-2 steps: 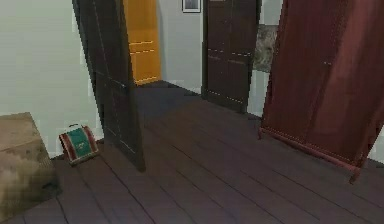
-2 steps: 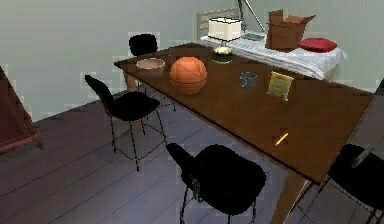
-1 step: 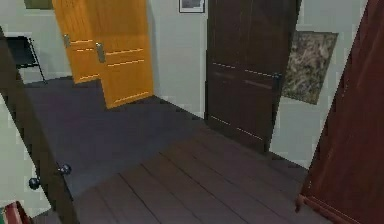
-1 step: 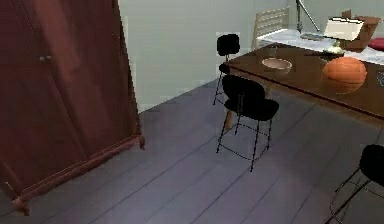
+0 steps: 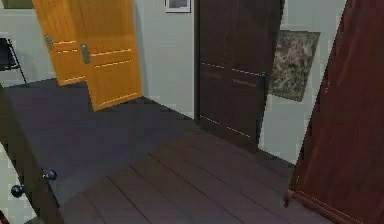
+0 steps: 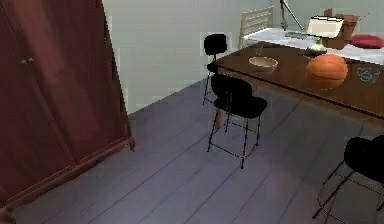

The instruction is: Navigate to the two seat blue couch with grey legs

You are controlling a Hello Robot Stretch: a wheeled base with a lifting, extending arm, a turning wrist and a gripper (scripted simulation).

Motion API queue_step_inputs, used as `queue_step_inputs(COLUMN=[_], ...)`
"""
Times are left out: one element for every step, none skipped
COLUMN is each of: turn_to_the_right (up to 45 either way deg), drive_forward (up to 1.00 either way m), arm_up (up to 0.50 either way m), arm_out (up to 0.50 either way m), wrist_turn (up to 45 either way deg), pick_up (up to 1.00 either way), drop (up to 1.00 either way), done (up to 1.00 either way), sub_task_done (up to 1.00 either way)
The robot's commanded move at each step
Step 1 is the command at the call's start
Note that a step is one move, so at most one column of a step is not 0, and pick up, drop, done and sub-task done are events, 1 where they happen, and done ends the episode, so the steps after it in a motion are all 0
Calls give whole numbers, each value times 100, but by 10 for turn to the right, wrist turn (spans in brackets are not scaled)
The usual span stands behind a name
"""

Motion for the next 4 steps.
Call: queue_step_inputs(turn_to_the_right=[0,-420,0,0], drive_forward=[70,0,100,100], arm_up=[0,0,0,0], arm_out=[0,0,0,0], wrist_turn=[0,0,0,0], pick_up=[0,0,0,0], drop=[0,0,0,0], done=[0,0,0,0], sub_task_done=[0,0,0,0])
